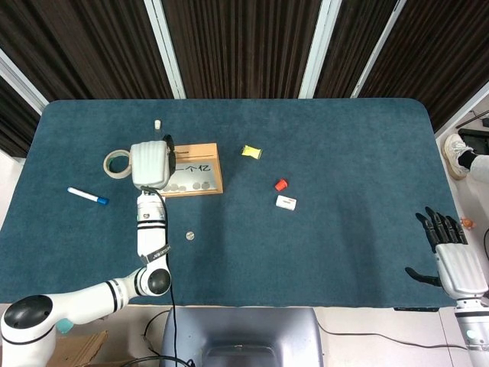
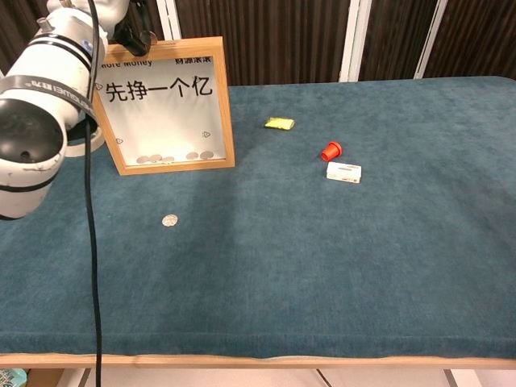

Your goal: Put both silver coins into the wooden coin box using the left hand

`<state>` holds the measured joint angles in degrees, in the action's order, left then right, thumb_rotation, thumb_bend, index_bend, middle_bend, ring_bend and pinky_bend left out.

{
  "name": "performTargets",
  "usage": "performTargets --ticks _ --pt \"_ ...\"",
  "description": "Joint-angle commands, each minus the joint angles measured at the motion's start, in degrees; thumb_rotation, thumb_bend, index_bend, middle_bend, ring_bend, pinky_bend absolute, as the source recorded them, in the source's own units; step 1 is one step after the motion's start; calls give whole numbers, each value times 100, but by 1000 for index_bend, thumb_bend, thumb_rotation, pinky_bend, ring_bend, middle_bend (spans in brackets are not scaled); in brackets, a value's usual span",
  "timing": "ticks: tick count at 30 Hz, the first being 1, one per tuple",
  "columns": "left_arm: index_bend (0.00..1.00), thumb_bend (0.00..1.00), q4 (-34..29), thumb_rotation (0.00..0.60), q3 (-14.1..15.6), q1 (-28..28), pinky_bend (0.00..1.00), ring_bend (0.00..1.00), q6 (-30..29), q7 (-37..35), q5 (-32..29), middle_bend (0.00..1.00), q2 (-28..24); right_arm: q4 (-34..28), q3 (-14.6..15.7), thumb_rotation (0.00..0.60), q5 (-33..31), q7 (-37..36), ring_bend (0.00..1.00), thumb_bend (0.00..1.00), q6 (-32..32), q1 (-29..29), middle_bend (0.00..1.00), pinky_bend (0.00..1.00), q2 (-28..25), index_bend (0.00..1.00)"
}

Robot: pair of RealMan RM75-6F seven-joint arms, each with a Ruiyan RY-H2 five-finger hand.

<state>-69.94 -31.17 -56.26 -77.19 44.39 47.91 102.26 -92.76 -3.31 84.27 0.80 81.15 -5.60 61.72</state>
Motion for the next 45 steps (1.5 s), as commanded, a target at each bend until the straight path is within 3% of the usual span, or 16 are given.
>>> performTargets --ticks 1,9,16,22,28,35,40,45 --pt "564 454 24 600 15 -9 1000 1000 12 -23 -17 1000 6 -4 2 600 5 -19 0 170 0 1 0 0 -8 0" --pt "424 425 44 600 91 -21 1000 1000 47 -110 -4 1000 -11 -8 5 600 8 -39 0 170 5 4 0 0 -19 0" --pt "411 417 -177 600 196 51 1000 1000 -83 -289 223 1000 -111 -6 5 600 14 -46 0 170 13 6 0 0 -22 0" --pt "438 415 -1346 600 726 568 1000 1000 -417 -843 938 1000 -504 -10 8 600 11 10 0 170 2 -3 0 0 1 0" --pt "463 401 -2164 600 1624 1312 1000 1000 -712 -1492 1613 1000 -711 -38 35 600 68 133 0 170 28 -1 0 0 41 0" --pt "461 394 -1546 600 2484 1899 1000 1000 -755 -2066 2076 1000 -237 -52 77 600 110 342 0 170 -35 -38 0 0 127 0" --pt "442 394 -899 600 2789 2135 1000 1000 -387 -2480 2143 1000 115 -53 84 600 116 398 0 170 -22 -36 0 0 150 0" --pt "415 393 -409 600 2873 2247 1000 1000 -61 -2649 2176 1000 397 -43 79 600 120 355 0 170 31 -10 0 0 128 0"
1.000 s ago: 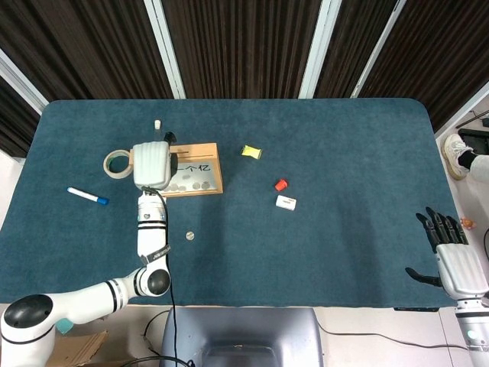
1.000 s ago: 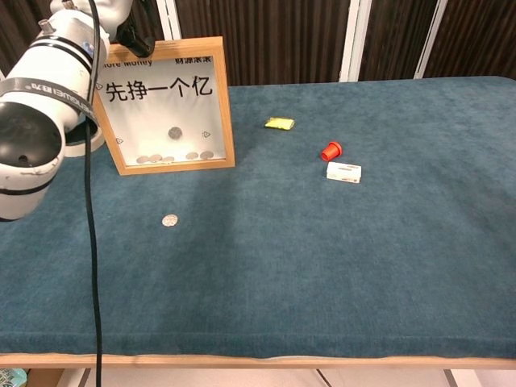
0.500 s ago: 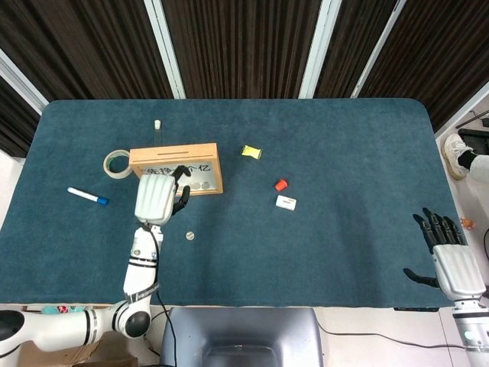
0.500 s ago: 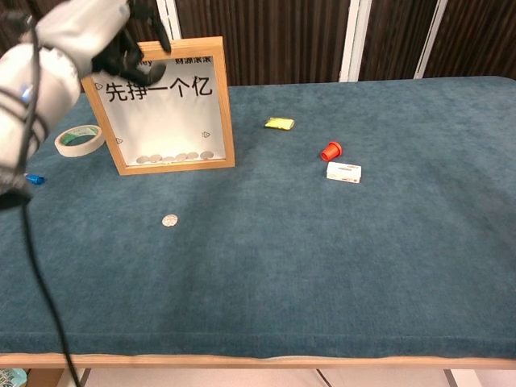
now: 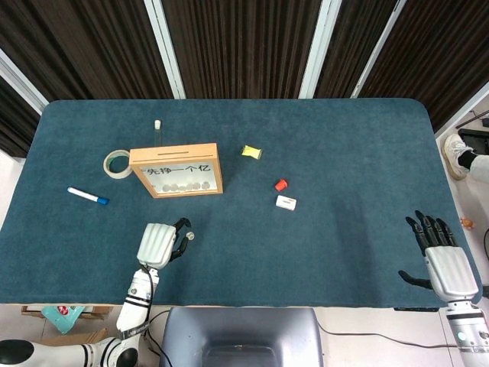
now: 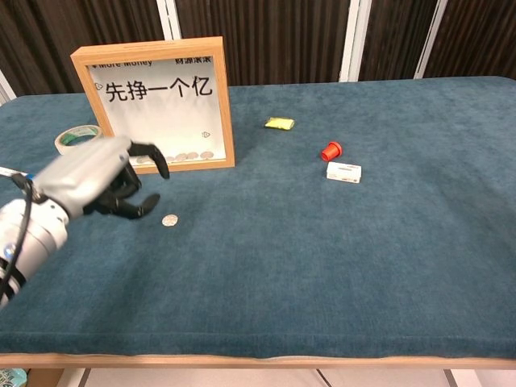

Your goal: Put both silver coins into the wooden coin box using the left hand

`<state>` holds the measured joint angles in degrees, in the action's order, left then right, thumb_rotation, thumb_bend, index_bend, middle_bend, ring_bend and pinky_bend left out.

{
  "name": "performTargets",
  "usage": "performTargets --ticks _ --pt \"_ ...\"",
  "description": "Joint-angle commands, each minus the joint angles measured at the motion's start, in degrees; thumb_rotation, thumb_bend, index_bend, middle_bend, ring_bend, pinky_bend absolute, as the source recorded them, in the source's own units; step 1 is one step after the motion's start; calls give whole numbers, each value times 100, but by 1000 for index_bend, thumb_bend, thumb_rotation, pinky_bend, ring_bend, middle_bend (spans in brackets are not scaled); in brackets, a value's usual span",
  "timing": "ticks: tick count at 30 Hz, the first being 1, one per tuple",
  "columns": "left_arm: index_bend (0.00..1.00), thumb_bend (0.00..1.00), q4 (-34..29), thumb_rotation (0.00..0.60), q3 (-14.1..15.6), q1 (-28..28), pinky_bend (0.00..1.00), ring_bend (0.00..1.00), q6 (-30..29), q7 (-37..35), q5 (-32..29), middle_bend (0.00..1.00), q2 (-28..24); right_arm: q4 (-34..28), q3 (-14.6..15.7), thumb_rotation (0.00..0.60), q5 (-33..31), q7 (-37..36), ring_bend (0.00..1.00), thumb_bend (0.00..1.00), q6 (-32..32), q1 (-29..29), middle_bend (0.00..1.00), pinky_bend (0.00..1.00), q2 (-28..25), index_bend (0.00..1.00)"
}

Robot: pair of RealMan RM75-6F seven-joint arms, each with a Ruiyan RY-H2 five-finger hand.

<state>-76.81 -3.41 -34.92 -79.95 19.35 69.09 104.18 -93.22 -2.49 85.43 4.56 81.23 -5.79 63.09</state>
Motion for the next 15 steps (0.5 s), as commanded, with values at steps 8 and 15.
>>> performTargets --ticks 8,15 --pt "399 393 828 600 82 240 1000 1000 452 -286 250 1000 563 5 8 600 20 -69 0 170 24 16 0 0 -28 0" --pt "403 389 1247 600 -140 244 1000 1000 646 -399 283 1000 750 -4 -9 600 -7 -74 0 170 54 32 0 0 -43 0"
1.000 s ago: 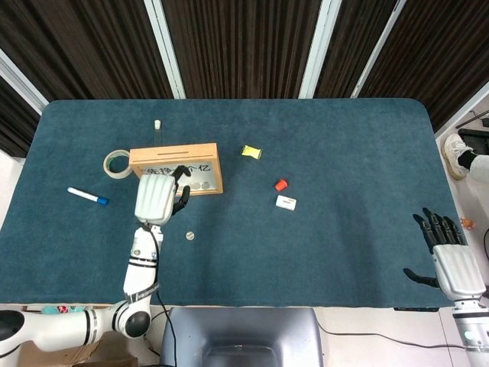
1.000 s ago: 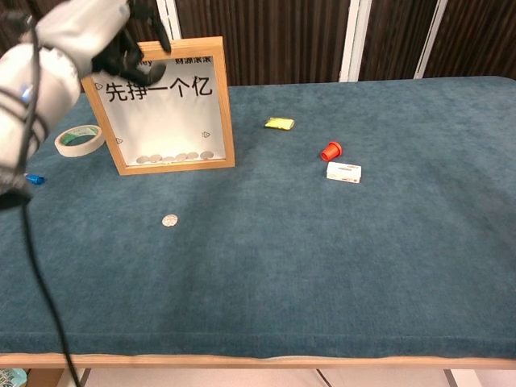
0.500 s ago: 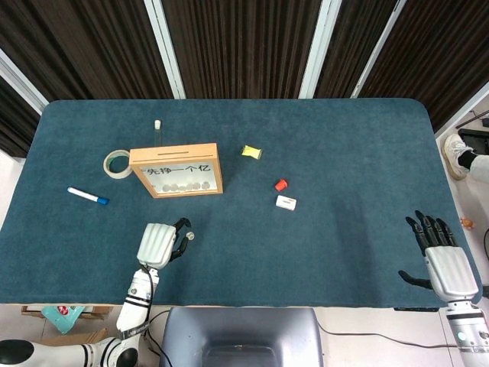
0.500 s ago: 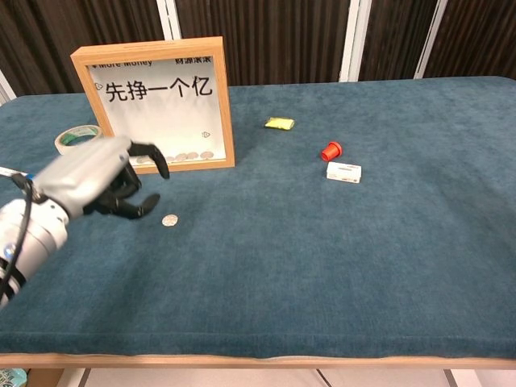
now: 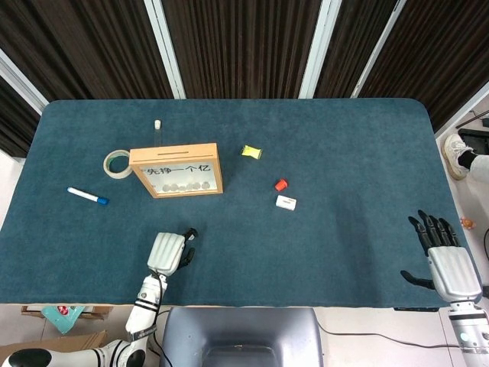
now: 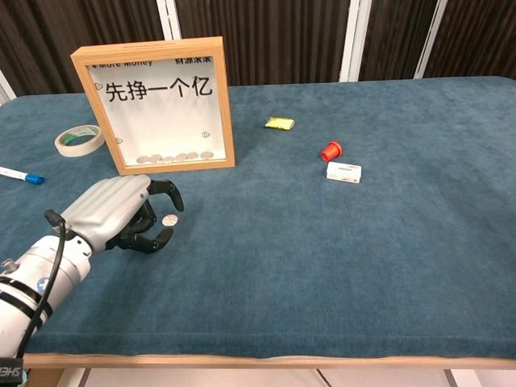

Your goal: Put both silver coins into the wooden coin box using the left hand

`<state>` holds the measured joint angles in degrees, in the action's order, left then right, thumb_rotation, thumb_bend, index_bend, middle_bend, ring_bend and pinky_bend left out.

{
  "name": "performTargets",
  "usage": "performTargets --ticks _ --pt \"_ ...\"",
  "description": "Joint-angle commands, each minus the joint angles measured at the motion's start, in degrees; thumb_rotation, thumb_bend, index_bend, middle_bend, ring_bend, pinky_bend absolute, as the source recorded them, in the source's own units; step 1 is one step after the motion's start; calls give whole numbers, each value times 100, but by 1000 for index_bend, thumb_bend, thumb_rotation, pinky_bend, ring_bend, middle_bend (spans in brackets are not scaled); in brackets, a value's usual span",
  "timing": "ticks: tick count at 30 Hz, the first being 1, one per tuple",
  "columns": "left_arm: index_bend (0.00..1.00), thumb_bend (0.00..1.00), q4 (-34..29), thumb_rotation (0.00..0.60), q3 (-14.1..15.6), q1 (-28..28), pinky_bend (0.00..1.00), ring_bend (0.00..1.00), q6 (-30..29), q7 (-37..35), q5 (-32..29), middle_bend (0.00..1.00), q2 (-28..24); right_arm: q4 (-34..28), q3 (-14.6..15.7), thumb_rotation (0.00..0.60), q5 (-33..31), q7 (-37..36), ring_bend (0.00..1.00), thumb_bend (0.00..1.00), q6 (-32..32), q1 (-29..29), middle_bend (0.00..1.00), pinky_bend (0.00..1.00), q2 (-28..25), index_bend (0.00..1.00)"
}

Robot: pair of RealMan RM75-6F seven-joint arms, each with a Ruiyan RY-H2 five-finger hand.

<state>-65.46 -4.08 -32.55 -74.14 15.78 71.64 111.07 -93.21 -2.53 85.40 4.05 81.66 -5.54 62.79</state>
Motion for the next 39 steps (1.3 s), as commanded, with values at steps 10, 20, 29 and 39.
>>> performTargets --ticks 10,20,29,39 --pt "413 389 550 600 -249 46 1000 1000 377 -101 -10 1000 213 -4 -32 600 42 -182 0 170 199 87 0 0 -77 0" --pt "425 389 846 600 -406 14 1000 1000 540 -107 46 1000 311 -18 -68 600 11 -334 0 170 266 132 0 0 -147 0" --pt "435 388 878 600 -433 46 1000 1000 610 47 88 1000 328 -6 -89 600 -12 -343 0 170 280 145 0 0 -152 0" --pt "419 394 761 600 -468 78 1000 1000 725 312 43 1000 255 -5 -76 600 56 -460 0 170 311 163 0 0 -188 0"
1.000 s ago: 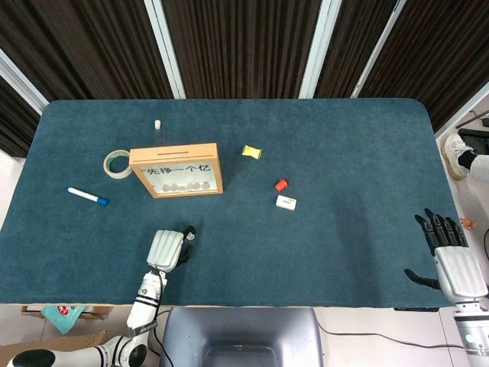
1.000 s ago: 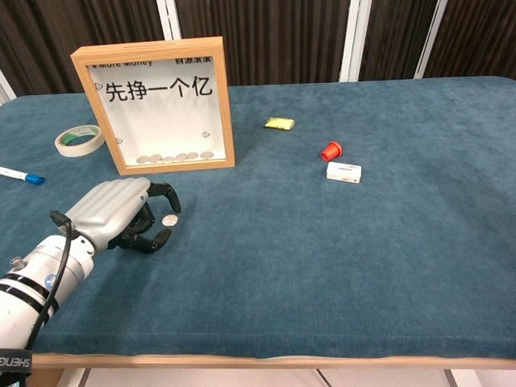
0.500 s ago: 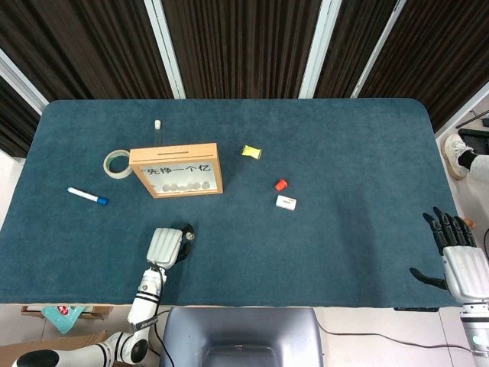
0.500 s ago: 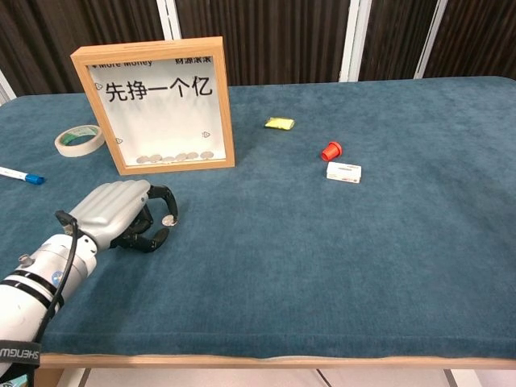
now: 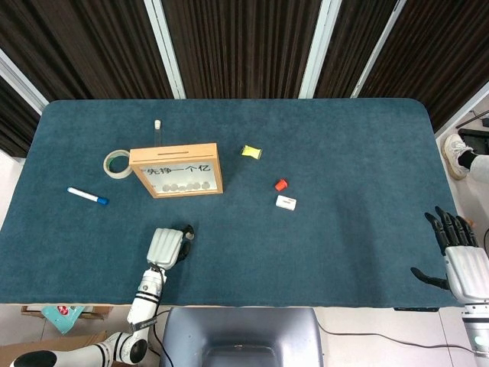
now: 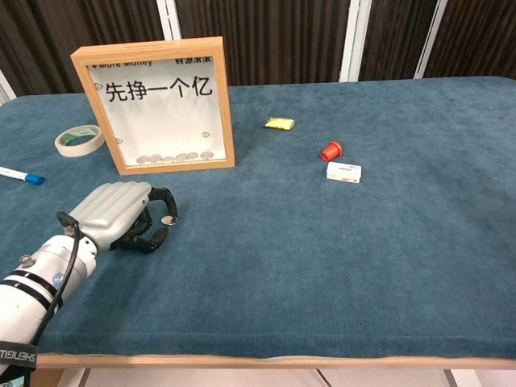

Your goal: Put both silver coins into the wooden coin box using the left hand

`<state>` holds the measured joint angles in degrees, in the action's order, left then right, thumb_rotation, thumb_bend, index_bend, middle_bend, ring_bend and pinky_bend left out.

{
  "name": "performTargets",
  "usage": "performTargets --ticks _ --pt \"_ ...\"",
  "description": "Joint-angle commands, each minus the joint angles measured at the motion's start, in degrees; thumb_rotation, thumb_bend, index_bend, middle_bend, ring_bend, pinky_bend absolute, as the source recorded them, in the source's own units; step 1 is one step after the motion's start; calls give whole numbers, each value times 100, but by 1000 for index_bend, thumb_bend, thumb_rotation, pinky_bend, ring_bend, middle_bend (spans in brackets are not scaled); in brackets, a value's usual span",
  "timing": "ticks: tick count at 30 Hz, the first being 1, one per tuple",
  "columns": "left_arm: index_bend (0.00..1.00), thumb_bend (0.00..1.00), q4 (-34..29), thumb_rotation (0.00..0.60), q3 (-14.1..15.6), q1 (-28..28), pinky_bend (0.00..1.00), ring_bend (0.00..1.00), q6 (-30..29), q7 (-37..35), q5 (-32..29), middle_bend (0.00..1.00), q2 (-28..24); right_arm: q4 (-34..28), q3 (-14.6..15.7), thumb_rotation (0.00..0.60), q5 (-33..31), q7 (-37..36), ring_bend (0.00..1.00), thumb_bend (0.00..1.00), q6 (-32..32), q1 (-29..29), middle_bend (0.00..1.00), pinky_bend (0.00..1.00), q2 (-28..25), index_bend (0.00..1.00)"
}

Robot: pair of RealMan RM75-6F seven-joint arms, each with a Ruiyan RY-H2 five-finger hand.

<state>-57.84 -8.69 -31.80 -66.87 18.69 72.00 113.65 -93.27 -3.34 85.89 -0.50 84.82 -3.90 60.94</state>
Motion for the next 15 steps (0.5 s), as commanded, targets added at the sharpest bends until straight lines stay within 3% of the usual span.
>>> performTargets --ticks 1,15 --pt "421 395 2 600 -11 4 1000 1000 3 43 9 1000 -4 2 4 600 9 -11 0 170 -10 -4 0 0 -5 0" --pt "440 392 -6 600 -84 31 1000 1000 62 161 -40 1000 -26 11 -3 600 20 -38 0 170 -1 2 0 0 -11 0"
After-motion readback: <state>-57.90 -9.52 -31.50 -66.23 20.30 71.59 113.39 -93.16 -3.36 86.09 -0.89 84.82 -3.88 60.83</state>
